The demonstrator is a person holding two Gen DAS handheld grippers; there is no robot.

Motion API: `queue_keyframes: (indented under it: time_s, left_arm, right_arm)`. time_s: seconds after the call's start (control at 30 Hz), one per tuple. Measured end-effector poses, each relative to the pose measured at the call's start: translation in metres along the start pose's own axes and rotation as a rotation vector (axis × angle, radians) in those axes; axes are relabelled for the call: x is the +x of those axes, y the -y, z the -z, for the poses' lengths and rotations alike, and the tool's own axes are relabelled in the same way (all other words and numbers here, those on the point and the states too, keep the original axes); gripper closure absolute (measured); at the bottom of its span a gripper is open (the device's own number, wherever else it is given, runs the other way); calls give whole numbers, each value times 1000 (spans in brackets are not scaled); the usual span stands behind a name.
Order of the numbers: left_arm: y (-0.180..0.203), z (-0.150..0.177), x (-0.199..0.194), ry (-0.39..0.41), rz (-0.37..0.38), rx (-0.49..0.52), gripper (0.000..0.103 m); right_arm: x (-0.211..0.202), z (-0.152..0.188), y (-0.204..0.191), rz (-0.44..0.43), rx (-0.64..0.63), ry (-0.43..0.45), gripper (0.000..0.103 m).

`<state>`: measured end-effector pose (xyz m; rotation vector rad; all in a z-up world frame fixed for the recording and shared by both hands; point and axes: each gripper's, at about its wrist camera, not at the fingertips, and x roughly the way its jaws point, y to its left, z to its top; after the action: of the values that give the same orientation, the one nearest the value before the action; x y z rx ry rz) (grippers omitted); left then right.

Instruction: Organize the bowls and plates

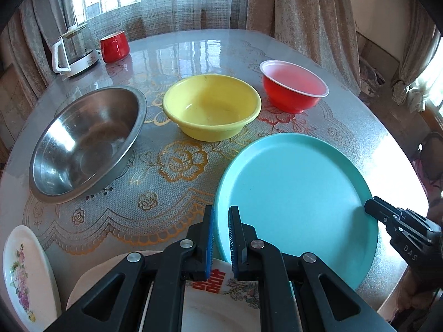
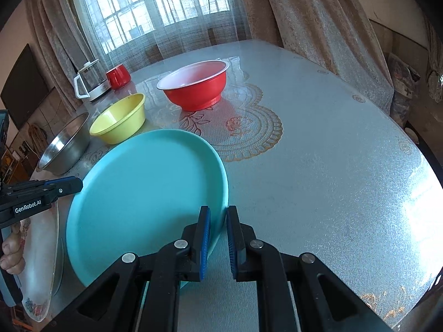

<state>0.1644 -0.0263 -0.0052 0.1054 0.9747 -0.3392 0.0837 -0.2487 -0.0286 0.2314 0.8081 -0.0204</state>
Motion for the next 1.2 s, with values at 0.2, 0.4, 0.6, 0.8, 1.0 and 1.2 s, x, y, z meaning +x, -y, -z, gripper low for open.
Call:
queue_keyframes:
  time_s: [0.2, 0.4, 0.6, 0.8, 1.0, 1.2]
  left_arm:
    - [-25, 13, -42, 96, -3, -94, 89]
    - [-63, 43, -77, 163, -26, -211, 80]
    - [-107, 77, -117, 291, -119, -327, 52]
    - [-169, 117, -149, 378, -209, -477, 41]
    - [-226, 159, -158, 371, -219, -593, 32]
    - [-257, 187, -148, 317, -150, -643, 32]
  right_arm:
    - [-5, -2, 2, -10, 21, -16, 85]
    - [-20, -12, -13, -18, -11, 32, 76]
    - [-37, -24, -67, -173, -151, 67, 63]
    - [-39, -27, -148, -402, -291, 24, 43]
    - [-19, -23, -233, -611, -331, -143, 43]
    - [18, -11, -298, -698, -374, -306, 43]
